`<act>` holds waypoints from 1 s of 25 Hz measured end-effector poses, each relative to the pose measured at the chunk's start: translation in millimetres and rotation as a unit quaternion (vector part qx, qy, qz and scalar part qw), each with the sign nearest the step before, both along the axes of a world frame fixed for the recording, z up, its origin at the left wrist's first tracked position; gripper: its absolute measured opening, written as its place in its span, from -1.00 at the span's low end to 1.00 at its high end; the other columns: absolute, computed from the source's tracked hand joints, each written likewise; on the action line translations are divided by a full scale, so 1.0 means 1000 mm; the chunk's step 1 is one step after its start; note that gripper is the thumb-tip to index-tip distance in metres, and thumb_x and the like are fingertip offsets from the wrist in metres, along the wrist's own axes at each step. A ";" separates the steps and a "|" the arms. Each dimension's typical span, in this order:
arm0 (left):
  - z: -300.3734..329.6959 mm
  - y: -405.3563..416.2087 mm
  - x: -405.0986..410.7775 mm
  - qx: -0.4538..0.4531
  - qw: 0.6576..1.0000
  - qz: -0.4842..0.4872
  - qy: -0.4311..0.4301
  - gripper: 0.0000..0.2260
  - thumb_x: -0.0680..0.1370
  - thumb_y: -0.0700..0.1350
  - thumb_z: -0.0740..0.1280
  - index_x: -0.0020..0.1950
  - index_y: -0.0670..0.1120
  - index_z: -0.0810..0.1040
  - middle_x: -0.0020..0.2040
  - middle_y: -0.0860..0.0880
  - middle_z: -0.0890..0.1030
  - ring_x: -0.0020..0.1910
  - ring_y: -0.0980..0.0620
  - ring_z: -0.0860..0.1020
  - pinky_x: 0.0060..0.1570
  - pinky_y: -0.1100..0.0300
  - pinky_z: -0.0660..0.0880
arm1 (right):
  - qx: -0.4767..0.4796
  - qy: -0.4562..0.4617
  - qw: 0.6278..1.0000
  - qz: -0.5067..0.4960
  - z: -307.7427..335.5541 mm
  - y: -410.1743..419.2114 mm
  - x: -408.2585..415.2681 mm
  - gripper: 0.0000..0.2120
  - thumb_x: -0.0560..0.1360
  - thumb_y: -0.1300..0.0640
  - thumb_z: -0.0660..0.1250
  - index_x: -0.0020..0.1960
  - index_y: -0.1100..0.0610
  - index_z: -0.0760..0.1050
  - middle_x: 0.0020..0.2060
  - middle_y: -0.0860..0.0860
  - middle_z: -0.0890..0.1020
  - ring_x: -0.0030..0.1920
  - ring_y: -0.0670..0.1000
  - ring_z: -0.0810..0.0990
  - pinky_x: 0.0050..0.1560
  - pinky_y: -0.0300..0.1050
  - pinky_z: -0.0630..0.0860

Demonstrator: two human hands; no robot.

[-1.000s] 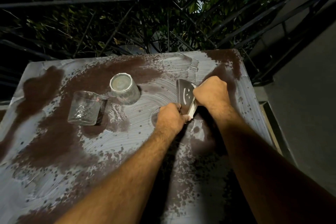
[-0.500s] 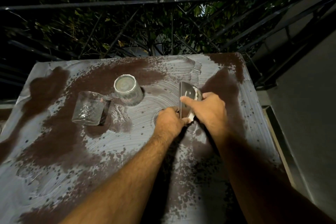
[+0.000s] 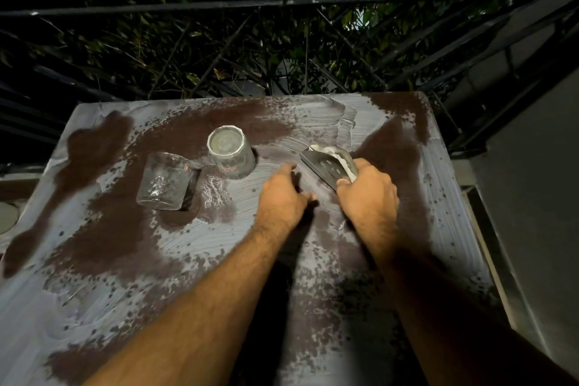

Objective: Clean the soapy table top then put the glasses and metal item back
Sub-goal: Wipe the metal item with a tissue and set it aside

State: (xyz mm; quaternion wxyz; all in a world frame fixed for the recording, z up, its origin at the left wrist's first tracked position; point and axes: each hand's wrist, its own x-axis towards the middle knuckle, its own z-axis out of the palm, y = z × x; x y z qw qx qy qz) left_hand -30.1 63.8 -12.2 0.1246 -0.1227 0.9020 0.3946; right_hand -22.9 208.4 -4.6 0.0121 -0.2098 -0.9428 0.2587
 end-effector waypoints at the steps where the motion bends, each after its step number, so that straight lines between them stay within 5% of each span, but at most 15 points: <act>1: 0.003 -0.005 0.001 -0.008 1.000 0.001 0.021 -0.35 0.44 -0.14 0.57 0.48 -0.04 0.41 0.35 -0.05 0.58 0.34 -0.06 0.54 0.39 0.09 0.43 | 0.004 -0.004 1.000 0.007 0.000 0.002 0.002 -0.72 0.44 0.03 0.30 0.15 -0.05 0.50 -0.06 0.12 0.66 -0.01 0.26 0.60 -0.01 0.02 0.48; 9: 0.016 -0.049 0.005 -0.068 0.990 -0.092 0.082 -0.34 0.48 -0.17 0.51 0.54 -0.02 0.35 0.49 -0.03 0.44 0.47 -0.04 0.39 0.49 0.06 0.28 | -0.005 0.004 0.995 0.097 0.004 -0.021 0.022 -0.68 0.40 0.07 0.30 0.14 -0.11 0.48 -0.09 0.07 0.68 -0.08 0.21 0.59 -0.03 -0.04 0.53; 15: 0.018 -0.102 0.015 -0.059 0.985 -0.142 0.073 -0.61 0.50 -0.21 0.40 0.30 0.06 0.58 0.17 -0.03 0.70 0.14 -0.07 0.61 0.23 0.13 0.50 | -0.017 0.008 0.987 0.161 0.019 -0.059 0.034 -0.61 0.38 0.09 0.35 0.18 -0.14 0.45 -0.05 0.03 0.66 -0.11 0.12 0.56 -0.02 -0.06 0.55; 19: 0.030 -0.143 0.025 -0.044 0.987 -0.128 0.082 -0.67 0.47 -0.14 0.39 0.18 0.15 0.56 -0.06 0.13 0.66 -0.04 0.04 0.59 -0.07 0.34 0.38 | -0.024 -0.003 0.983 0.180 0.031 -0.091 0.041 -0.62 0.43 0.10 0.38 0.23 -0.10 0.50 0.00 0.07 0.66 -0.03 0.12 0.55 0.05 -0.07 0.52; 25: 0.051 -0.194 0.039 -0.041 0.984 -0.145 0.098 -0.72 0.48 -0.14 0.40 0.17 0.10 0.61 0.03 0.04 0.71 0.05 -0.02 0.62 0.08 0.18 0.49 | -0.012 0.019 0.979 0.204 0.044 -0.135 0.049 -0.62 0.44 0.10 0.40 0.24 -0.07 0.52 0.00 0.04 0.68 -0.01 0.10 0.59 0.08 -0.08 0.52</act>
